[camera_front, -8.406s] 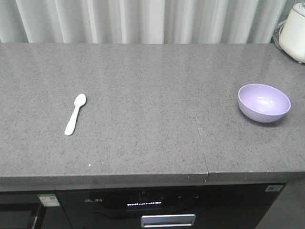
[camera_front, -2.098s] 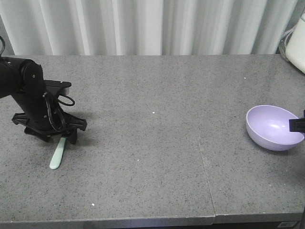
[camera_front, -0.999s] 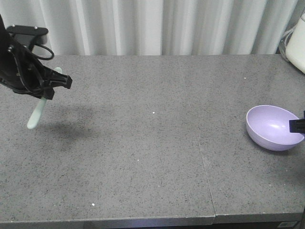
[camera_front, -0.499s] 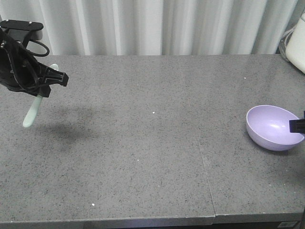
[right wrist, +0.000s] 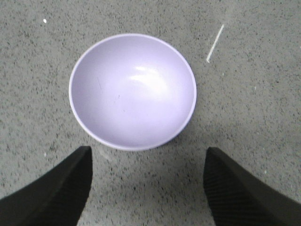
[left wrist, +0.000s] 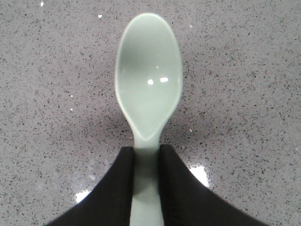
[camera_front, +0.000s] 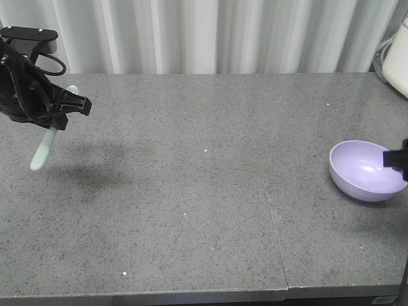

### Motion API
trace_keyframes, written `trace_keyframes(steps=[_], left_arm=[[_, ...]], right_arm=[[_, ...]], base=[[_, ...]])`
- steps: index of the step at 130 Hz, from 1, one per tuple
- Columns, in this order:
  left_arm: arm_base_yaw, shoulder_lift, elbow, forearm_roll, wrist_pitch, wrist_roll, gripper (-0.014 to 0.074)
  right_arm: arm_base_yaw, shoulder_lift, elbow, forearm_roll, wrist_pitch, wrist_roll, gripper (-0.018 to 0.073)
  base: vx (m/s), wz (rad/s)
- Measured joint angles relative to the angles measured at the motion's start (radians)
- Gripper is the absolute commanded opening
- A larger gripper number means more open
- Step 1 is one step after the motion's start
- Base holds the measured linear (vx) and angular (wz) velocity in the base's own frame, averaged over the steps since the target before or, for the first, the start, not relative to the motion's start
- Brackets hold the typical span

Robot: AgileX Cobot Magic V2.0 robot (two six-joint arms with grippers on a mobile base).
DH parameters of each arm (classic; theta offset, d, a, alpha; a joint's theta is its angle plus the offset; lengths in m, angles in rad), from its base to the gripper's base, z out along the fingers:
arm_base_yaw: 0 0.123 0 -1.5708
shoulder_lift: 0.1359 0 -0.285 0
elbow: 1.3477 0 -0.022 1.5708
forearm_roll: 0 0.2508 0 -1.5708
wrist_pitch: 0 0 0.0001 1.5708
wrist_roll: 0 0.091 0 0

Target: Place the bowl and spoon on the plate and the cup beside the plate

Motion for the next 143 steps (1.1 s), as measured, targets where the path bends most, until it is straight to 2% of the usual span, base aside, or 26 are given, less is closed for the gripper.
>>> trace_keyframes(steps=[14,30,50,69,99,143], left_arm=[[0.000,0.000,0.000,0.000,0.000,0.000,-0.0008],[0.000,0.000,0.000,0.000,0.000,0.000,-0.0008],[0.000,0.000,0.000,0.000,0.000,0.000,-0.0008],[0.000,0.000,0.000,0.000,0.000,0.000,-0.0008],[0.000,0.000,0.000,0.000,0.000,0.000,-0.0008],[0.000,0.000,0.000,0.000,0.000,0.000,-0.0008]], right_arm=[[-0.040,0.096,-0.089,0.015,0.036,0.003,0.0495],[-0.119,0.238,-0.199,0.027,0.088,-0.004,0.0495],[-0.187,0.381,-0.324,0.081,0.152,-0.085,0.0495],[-0.194,0.474,-0.399,0.125,0.191,-0.162,0.0495],[-0.194,0.580,-0.458,0.132,0.203,-0.190,0.0467],[-0.194,0.679,-0.495,0.135,0.204,-0.196,0.0360]], base=[[0.00,0.00],[0.00,0.00],[0.00,0.00],[0.00,0.00],[0.00,0.00],[0.00,0.00]])
